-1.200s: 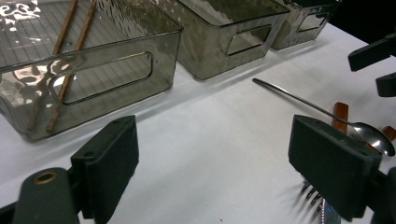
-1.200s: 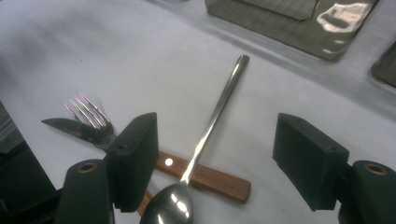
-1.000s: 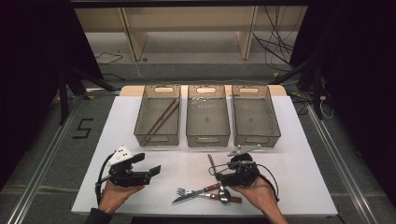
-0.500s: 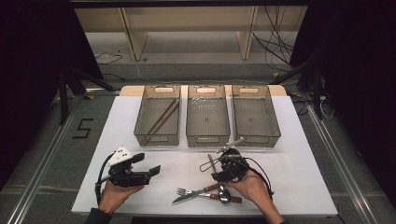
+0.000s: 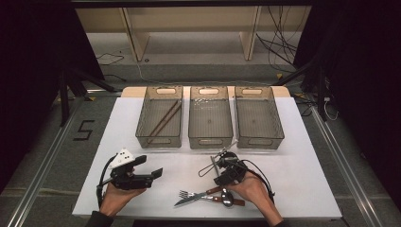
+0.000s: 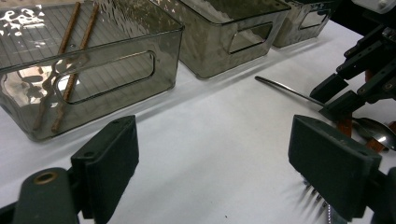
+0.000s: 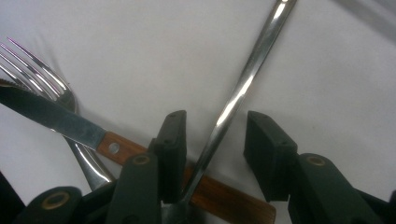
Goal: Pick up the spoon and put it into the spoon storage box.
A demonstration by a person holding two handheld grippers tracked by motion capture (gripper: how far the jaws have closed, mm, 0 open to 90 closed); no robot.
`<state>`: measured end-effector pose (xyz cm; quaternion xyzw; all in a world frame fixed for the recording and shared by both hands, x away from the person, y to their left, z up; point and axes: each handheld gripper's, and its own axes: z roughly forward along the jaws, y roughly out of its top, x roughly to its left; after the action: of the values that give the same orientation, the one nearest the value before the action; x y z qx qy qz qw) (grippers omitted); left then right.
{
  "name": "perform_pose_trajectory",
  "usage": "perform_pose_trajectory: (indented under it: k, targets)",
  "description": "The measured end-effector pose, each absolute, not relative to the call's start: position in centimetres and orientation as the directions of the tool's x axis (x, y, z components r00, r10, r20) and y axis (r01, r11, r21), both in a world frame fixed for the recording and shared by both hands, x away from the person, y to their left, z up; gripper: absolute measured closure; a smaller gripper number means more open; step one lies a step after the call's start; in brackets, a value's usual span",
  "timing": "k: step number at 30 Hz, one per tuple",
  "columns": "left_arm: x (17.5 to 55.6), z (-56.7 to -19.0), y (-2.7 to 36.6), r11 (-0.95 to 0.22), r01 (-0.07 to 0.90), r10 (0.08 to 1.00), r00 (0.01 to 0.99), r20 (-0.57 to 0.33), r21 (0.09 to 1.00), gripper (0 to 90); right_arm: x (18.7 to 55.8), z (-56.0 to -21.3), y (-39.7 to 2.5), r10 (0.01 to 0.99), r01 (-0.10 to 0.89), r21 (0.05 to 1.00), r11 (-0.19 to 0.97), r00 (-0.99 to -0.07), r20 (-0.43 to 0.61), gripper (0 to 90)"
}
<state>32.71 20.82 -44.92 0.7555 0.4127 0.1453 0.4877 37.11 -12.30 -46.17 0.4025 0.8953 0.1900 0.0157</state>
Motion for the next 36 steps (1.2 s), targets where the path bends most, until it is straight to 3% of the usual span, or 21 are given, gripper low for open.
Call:
perform_pose_trajectory:
  k: [27, 36]
  targets:
    - [32.7, -45.0, 20.7, -0.195, 0.481, 0.764, 0.621, -0.175, 0.855, 16.0, 37.1, -46.1, -10.7, 0.709, 0.687, 0.34, 0.642, -0.701, 0.077, 84.2]
    - [32.7, -45.1, 20.7, -0.195, 0.482, 0.764, 0.621, -0.176, 0.854, 15.9, 37.1, -46.1, -10.7, 0.705, 0.681, 0.349, 0.644, -0.705, 0.075, 85.5]
